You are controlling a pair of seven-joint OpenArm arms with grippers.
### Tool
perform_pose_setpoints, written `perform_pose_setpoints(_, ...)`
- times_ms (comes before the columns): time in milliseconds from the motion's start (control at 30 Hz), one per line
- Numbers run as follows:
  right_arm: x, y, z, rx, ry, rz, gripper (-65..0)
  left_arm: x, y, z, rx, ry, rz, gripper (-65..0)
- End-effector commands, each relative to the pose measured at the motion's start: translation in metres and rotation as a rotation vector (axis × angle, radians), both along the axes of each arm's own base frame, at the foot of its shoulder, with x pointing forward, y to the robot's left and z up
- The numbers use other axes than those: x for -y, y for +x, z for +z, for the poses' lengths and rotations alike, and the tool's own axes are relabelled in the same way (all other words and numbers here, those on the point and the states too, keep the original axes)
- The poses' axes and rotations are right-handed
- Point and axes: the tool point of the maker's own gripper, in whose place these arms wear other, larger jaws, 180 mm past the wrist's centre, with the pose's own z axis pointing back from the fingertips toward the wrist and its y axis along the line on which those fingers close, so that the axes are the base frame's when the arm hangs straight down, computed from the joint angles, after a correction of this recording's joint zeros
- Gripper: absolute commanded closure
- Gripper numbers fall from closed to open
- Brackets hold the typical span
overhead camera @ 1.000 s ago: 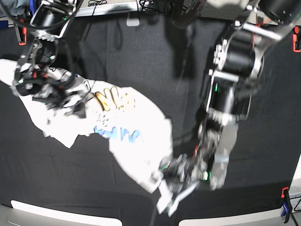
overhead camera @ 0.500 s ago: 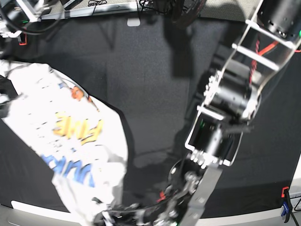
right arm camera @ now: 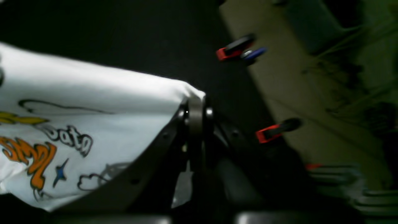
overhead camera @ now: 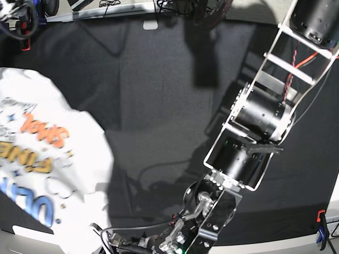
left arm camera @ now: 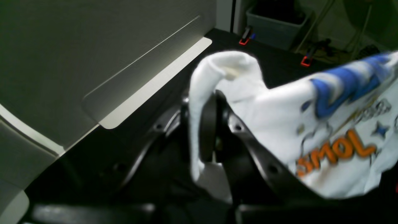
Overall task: Layout the t-shirt on the table in an organized manner, then fold the t-shirt properly
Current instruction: 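Lift the t-shirt with both grippers and swing it toward the right gripper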
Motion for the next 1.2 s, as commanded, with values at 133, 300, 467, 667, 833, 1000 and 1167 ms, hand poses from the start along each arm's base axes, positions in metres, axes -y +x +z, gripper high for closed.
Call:
perform_pose_setpoints(133, -0.004, 0.005, 0.024, 0.092, -0.001, 0.036, 0.0, 0.012, -0.006, 0.023, 0.034, -0.034, -0.027, 0.0)
perform_pose_setpoints(300, -0.015, 0.01, 0.01, 0.108, 0.053, 0.06, -11.9, 0.012, -0.009, 0.018, 0.0, -0.024, -0.036, 0.0)
perform_pose_setpoints(467, -0.049, 0.028, 0.009, 0.13, 0.079, 0.251, -26.8, 0.011, -0.01, 0.01, -0.025, 0.014, -0.036, 0.0)
perform_pose_setpoints(667, -0.11, 0.06, 0.004, 0.136, 0.153, 0.514, -26.7, 0.01, -0.016, -0.006, -0.105, 0.076, -0.055, 0.0)
perform_pose_setpoints(833, -0.16, 0.091, -0.022, 0.007, 0.127, 0.681, -26.7, 0.017, -0.036, -0.016, -0.154, 0.114, -0.167, 0.0)
perform_pose_setpoints(1000, -0.199, 0.135, -0.026, -0.026, -0.073, 0.788, -26.7, 0.019, -0.046, -0.02, -0.192, 0.126, -0.213, 0.0)
perform_pose_setpoints(1167, -0.234, 0.16, -0.038, -0.128, -0.241, 0.887, -26.7, 0.019, -0.046, -0.019, -0.191, 0.125, -0.212, 0.0)
